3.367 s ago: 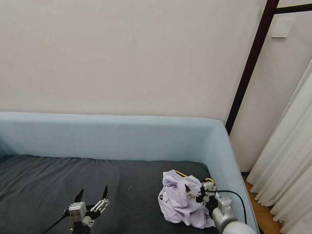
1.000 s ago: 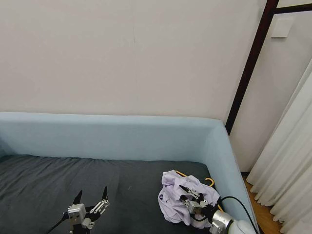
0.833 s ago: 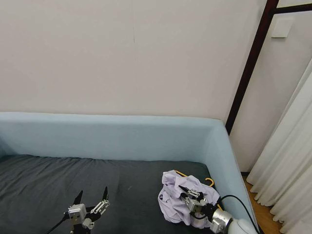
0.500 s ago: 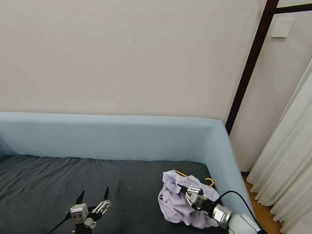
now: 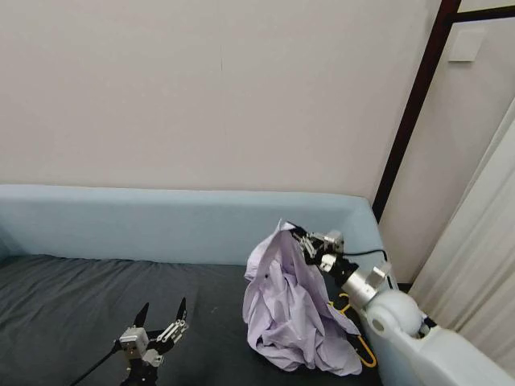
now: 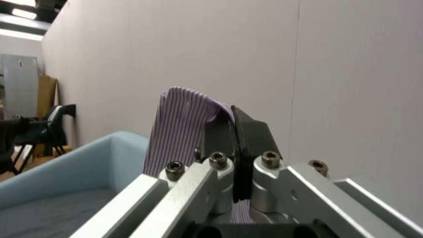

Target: Pick up the clothes from the sofa and hang them on the clothes hanger.

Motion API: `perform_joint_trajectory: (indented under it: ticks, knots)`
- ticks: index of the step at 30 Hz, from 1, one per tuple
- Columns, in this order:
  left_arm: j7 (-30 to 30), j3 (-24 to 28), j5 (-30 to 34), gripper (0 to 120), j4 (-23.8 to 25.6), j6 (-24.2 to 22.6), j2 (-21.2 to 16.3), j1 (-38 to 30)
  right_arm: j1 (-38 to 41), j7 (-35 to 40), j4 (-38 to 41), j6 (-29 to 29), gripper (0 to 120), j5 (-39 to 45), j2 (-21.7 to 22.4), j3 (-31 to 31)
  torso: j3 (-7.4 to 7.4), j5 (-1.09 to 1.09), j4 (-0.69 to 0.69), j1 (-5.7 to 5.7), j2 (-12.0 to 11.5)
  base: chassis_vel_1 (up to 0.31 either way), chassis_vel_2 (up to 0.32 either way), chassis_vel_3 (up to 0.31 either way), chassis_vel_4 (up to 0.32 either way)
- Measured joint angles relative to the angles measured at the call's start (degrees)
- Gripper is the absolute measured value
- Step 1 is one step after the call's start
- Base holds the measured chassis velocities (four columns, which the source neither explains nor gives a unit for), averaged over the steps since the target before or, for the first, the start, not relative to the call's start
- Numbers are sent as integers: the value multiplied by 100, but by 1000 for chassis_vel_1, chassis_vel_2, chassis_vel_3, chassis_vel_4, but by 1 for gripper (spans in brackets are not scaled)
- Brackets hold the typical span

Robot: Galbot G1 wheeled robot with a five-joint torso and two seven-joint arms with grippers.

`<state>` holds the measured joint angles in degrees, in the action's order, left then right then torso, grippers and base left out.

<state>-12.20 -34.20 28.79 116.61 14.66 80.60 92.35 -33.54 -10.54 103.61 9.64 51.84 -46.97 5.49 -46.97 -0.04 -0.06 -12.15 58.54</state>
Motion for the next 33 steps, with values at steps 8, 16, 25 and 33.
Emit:
perform_joint_trajectory:
  ticks: [8, 16, 25, 33]
  knots:
    - [-1988, -27, 522, 100, -538, 286, -287, -382, 734, 110, -44, -147, 0, 242, -42, 155, 0, -1, 0, 1, 0, 0, 0, 0, 0]
    - [-2769, 232, 29, 100, -1520, 661, -494, -978, 826, 100, 0, -174, 0, 283, -57, 94, 0, 0, 0, 0, 0, 0, 0, 0, 0]
    - [-2837, 690, -914, 100, -2490, 949, -314, -1726, 779, 76, -45, -187, 0, 247, -29, 41, 1, 1, -1, 1, 0, 0, 0, 0, 0]
    - [-2795, 950, -1315, 100, -3054, 1103, -174, -2177, 826, 73, -110, -211, 0, 237, -81, 63, 1, 1, 0, 1, 0, 0, 0, 0, 0]
